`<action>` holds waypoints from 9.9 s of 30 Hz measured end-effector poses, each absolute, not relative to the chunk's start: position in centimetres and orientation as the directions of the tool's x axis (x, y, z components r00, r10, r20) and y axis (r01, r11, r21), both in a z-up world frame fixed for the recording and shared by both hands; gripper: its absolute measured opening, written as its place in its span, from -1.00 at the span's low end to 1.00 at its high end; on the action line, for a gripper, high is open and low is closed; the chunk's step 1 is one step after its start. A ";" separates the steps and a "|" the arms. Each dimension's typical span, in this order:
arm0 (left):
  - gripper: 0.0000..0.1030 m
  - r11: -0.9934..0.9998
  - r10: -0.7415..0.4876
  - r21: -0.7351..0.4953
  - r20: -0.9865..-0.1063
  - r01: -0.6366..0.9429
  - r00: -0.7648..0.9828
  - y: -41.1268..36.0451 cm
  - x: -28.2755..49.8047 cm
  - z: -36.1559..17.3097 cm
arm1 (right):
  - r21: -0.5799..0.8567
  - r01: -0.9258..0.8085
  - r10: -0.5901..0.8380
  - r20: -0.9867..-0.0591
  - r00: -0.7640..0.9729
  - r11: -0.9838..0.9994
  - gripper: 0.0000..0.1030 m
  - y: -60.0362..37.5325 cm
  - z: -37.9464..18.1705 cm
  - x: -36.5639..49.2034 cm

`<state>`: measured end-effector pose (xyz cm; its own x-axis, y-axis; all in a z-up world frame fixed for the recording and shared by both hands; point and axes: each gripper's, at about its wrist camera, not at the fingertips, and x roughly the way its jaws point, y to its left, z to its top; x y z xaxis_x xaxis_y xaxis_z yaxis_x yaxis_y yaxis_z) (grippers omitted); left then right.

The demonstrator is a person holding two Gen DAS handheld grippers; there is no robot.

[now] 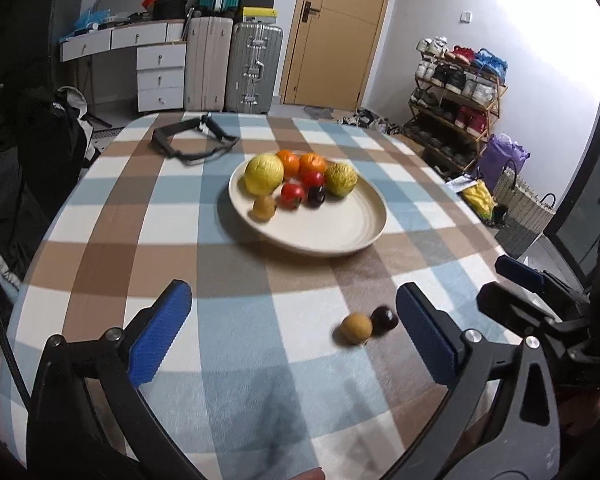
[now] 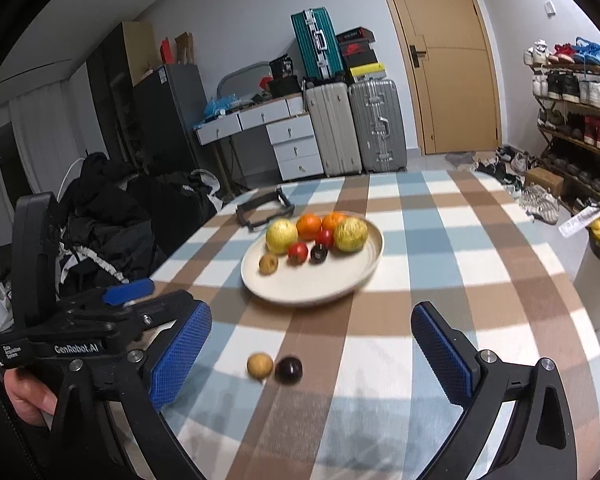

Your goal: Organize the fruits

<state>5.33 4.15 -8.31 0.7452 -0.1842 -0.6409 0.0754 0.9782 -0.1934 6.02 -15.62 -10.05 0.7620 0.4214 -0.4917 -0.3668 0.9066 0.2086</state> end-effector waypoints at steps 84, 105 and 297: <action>-0.58 0.929 -0.351 -0.210 -0.765 0.306 0.540 -1.7 11.9 -13.3 | 0.347 -0.356 0.497 -0.578 0.648 0.868 -0.57 -20.1 -14.5 8.7; -0.57 0.914 -0.401 -0.269 -0.711 0.303 0.578 -3.4 22.2 -11.4 | 0.358 -0.406 0.541 -0.536 0.648 0.841 -0.57 -18.0 -10.4 18.9; 0.99 1.000 -0.009 -0.017 -0.310 0.004 0.951 4.2 8.9 -9.5 | -0.027 -0.235 0.219 -0.265 0.939 0.972 1.00 -16.5 -11.5 9.5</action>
